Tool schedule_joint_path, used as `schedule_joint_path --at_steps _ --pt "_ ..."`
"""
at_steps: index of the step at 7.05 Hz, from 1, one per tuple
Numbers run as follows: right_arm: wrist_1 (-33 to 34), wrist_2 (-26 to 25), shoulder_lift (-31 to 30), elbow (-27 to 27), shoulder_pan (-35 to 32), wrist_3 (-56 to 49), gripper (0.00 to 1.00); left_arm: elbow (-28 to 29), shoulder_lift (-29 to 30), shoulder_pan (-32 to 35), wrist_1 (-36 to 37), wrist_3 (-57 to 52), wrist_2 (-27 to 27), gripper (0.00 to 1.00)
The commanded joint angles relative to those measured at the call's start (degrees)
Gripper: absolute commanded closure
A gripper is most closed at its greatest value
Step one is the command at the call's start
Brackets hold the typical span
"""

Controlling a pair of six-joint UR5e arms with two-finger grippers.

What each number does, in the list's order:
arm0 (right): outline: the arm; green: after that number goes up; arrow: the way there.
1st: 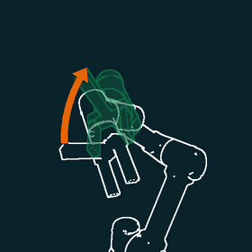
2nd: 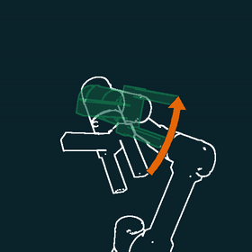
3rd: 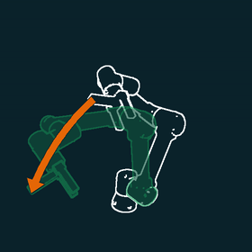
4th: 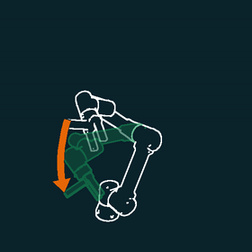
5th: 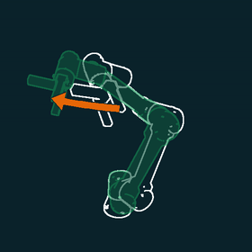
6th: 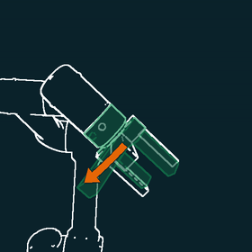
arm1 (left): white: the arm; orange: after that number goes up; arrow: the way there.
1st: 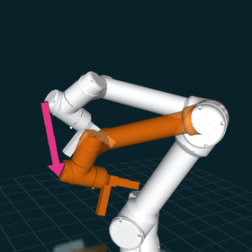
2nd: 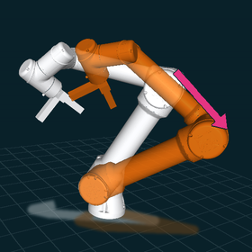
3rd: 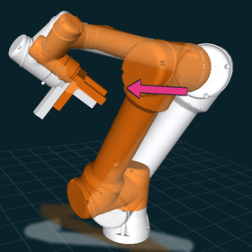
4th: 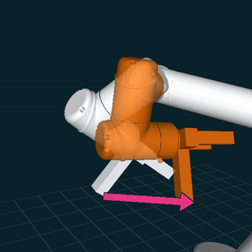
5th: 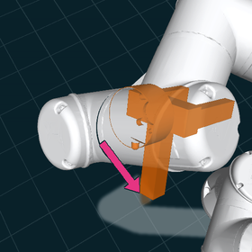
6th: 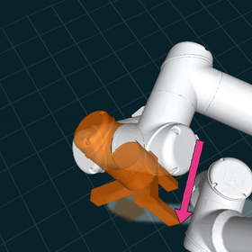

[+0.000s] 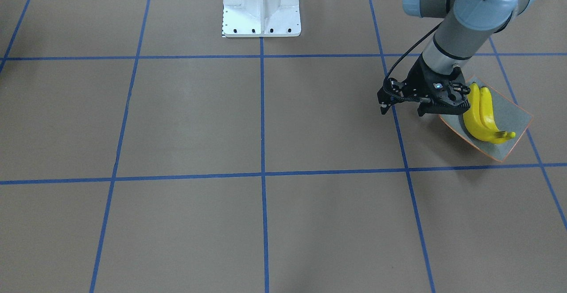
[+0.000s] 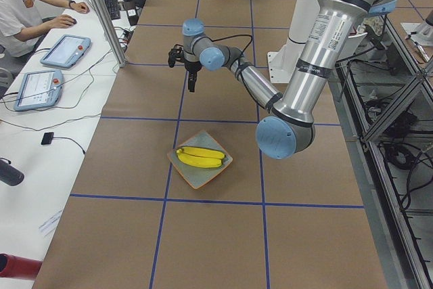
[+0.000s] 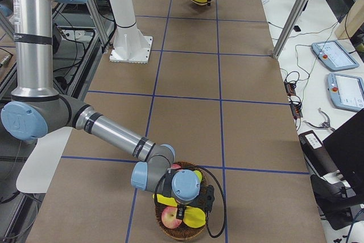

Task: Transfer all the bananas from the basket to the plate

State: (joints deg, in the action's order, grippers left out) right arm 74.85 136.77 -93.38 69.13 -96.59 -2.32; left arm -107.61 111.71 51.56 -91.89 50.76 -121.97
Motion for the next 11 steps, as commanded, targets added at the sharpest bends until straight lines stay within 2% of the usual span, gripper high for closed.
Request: schedule_joint_path --at_steps 1,7,9,10,11 --pt "0.03 0.08 0.21 -1.01 -0.01 -0.06 0.25 -0.06 0.0 0.12 0.04 0.13 -0.02 0.0" --pt "0.03 -0.01 0.3 -1.63 -0.01 0.21 0.26 -0.14 -1.05 0.12 -0.04 0.13 0.07 0.0" --pt "0.03 -0.01 0.3 -1.9 0.08 0.21 0.36 -0.59 -1.32 0.2 -0.04 0.22 0.07 0.0" --pt "0.03 -0.01 0.39 -1.81 0.08 0.21 0.6 -0.59 -1.32 0.38 -0.04 0.22 0.07 0.0" --pt "0.12 0.07 0.39 -1.81 0.08 0.29 0.93 -0.76 -1.58 0.38 -0.04 0.22 0.07 0.0"
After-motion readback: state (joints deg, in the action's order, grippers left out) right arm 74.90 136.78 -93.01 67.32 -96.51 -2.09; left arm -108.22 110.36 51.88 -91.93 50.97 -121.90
